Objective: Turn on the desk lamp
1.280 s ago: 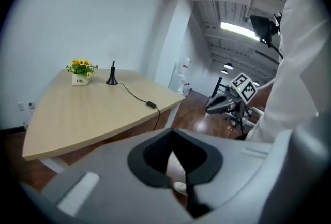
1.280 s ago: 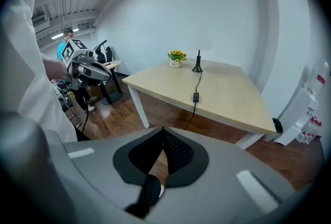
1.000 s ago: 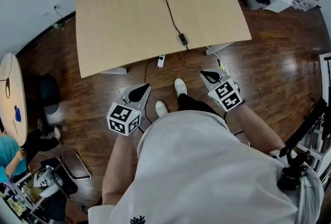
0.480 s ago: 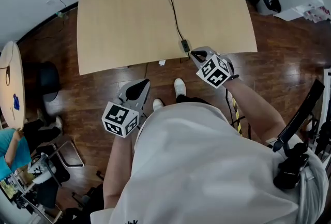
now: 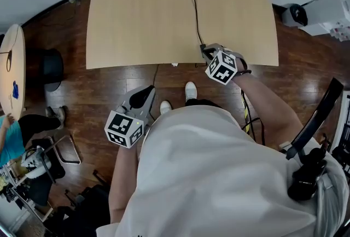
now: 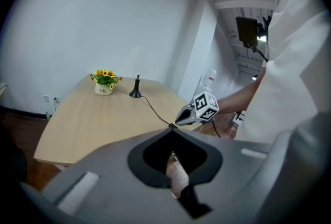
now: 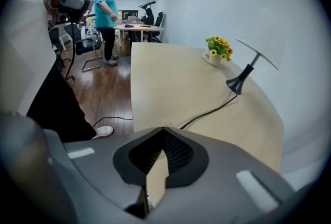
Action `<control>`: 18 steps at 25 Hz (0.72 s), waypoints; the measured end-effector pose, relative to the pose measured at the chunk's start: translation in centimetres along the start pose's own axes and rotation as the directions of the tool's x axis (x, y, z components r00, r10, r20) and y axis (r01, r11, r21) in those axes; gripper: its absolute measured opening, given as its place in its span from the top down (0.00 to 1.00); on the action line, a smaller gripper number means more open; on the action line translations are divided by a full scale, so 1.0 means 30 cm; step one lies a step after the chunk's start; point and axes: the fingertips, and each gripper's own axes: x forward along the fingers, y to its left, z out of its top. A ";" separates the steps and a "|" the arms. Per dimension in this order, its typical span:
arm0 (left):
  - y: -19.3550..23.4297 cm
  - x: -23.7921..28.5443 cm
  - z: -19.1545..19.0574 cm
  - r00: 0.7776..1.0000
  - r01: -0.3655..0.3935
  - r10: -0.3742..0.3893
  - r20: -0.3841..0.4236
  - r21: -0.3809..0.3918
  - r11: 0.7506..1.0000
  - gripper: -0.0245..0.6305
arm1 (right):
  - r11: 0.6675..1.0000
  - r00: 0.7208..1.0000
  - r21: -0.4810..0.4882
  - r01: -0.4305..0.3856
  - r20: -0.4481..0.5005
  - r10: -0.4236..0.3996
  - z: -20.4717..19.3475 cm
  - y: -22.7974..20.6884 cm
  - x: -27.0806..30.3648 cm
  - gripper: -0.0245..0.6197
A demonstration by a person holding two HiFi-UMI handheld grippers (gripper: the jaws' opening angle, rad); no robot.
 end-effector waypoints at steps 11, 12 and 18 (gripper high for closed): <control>0.044 -0.022 -0.012 0.999 -0.045 0.045 -0.006 -0.023 0.999 0.94 | 0.995 0.995 -0.096 -0.038 -0.098 0.028 -0.049 0.017 0.075 0.95; 0.050 -0.024 -0.012 0.999 -0.047 0.047 -0.006 -0.023 0.999 0.94 | 0.994 0.994 -0.099 -0.041 -0.102 0.031 -0.050 0.017 0.079 0.95; 0.065 -0.018 -0.012 0.999 -0.052 0.052 -0.008 -0.025 0.998 0.94 | 0.987 0.987 -0.146 -0.067 -0.157 0.044 -0.054 0.019 0.092 0.95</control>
